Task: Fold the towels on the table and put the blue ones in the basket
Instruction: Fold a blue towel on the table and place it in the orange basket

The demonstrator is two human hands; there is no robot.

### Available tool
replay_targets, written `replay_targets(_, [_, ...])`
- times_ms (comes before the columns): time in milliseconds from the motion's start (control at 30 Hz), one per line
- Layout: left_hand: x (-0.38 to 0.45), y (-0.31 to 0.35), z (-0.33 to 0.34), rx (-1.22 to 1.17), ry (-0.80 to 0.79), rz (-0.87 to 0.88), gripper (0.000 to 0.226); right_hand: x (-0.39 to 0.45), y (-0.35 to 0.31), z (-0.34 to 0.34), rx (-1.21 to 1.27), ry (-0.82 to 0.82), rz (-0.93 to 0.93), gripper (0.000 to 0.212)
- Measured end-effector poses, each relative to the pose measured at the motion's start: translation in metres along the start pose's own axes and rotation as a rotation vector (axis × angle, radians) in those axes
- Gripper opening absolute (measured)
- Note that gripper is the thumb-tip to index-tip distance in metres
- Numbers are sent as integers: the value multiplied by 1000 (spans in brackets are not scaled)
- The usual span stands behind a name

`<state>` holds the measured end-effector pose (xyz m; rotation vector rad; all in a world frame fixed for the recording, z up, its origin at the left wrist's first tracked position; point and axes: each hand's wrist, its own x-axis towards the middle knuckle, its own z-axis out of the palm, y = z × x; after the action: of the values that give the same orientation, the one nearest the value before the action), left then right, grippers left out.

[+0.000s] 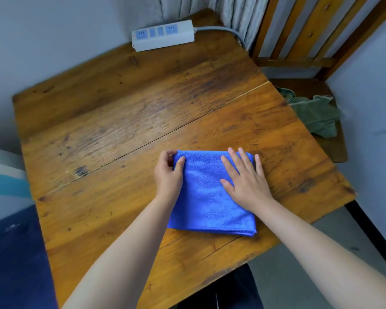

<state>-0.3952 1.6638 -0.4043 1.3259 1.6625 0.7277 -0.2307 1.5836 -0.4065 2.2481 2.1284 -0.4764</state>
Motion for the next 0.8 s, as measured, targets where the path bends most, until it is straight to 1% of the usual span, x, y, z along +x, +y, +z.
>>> replay_targets(67, [-3,-6,6,165,30,102,21,-2,0,-1,-36,33,3,54])
replay_targets(100, [-3,-8,8,251,44,126,26,-3,-1,-3,-40,47,6,55])
replay_targets(133, [-4,-8,10,322,49,112,30,-3,-1,-4,-40,38,3,55])
replay_targets(233, [-4,-2,10,490,8,-6,42,-2,0,0,-1,0,3,56])
replay_targets(267, [-5,0,8,556,-2,12,45,-2,0,0,14,-41,24,57])
replay_targets(300, [-6,3,6,640,3,105,46,-3,0,-1,22,-61,53,58])
replay_targets(367, [-11,3,1,819,90,459,45,-6,-6,-1,5,-24,101,58])
replay_targets(400, [-13,1,0,889,101,612,46,-7,-11,-2,-15,14,112,56])
replay_targets(433, [-17,-1,0,948,84,712,47,-8,-17,-4,-27,60,120,55])
replay_targets(467, [-22,-3,1,990,22,734,47,-8,-22,-5,-41,97,118,54])
replay_targets(500, [-26,-5,1,1007,-37,716,44,-8,-28,-3,-60,134,105,54])
replay_targets(533, [-30,-6,1,1008,-103,664,42,-7,-32,-2,-57,121,90,53])
replay_targets(600, [-33,-13,1,996,-174,578,47,-6,-36,3,5,96,57,53])
replay_targets(700, [-33,-20,3,920,-199,495,53,-8,-33,8,0,103,59,53])
replay_targets(767, [-31,-27,5,895,-246,381,59,-13,-28,9,18,108,97,54])
replay_targets(800, [-30,-31,6,893,-251,359,60,-15,-24,10,45,106,132,54])
